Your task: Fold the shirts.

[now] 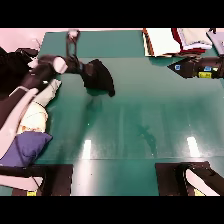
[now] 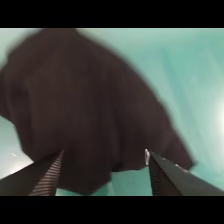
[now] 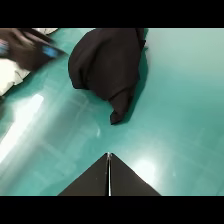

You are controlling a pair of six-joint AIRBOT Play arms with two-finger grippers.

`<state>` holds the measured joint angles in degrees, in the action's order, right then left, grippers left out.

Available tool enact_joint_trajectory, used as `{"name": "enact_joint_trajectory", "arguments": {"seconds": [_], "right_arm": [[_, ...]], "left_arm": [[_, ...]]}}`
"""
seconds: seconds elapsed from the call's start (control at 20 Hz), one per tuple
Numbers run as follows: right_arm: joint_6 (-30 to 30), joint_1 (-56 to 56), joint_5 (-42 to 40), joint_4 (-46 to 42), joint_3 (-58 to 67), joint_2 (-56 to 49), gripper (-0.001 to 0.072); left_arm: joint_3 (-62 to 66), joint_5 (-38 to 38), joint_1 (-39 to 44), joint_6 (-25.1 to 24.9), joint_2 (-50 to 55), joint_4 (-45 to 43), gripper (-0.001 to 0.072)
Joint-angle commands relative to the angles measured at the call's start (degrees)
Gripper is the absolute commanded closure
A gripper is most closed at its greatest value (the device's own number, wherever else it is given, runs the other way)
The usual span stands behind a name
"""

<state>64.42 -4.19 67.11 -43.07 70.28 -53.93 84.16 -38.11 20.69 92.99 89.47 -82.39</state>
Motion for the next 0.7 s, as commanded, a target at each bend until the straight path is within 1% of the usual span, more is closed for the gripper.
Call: {"name": "enact_joint_trajectory", "arguments": {"seconds": [0.0, 0.15, 0.2, 0.25, 0.3, 0.35, 0.4, 0.5, 0.6, 0.65], "right_arm": [[0.02, 0.07, 1.22, 0.02, -0.02, 0.00, 0.0693], [0.02, 0.07, 1.31, 0.00, -0.02, 0.00, 0.0693], [0.02, 0.07, 1.29, 0.02, -0.02, 0.00, 0.0693], [0.04, 0.07, 1.11, 0.04, 0.00, 0.00, 0.0693], [0.04, 0.07, 0.96, 0.04, 0.00, 0.00, 0.0693], [0.07, 0.07, 0.98, 0.07, 0.00, 0.04, 0.0693], [0.07, 0.07, 0.72, 0.09, 0.02, 0.24, 0.0693], [0.07, 0.04, -0.46, 1.62, 0.11, 1.46, 0.0693], [0.07, 0.04, -4.79, 2.62, 0.11, 3.65, 0.0693], [0.07, 0.04, -7.15, 2.60, 0.11, 4.94, 0.0693]], "left_arm": [[0.00, 2.08, -0.37, 0.61, 9.20, 2.03, 0.0089], [0.31, 4.04, -0.37, 0.61, 10.16, 4.68, 0.0093], [0.98, 3.85, -0.37, 0.61, 10.16, 5.60, 0.0277], [2.08, 2.89, -0.37, 0.57, 10.16, 5.73, 0.0555], [3.82, 1.25, -0.39, 0.31, 10.16, 5.70, 0.0673], [6.38, -1.29, -0.39, -0.42, 10.12, 5.64, 0.0683], [9.81, -5.01, -0.39, -2.25, 9.57, 5.16, 0.0682], [16.72, -9.97, -0.39, -7.04, 6.36, 4.11, 0.0682], [21.49, -10.71, -0.37, -9.62, 0.22, 3.89, 0.0682], [23.02, -10.69, -0.37, -9.49, -3.96, 3.85, 0.0683]]}}
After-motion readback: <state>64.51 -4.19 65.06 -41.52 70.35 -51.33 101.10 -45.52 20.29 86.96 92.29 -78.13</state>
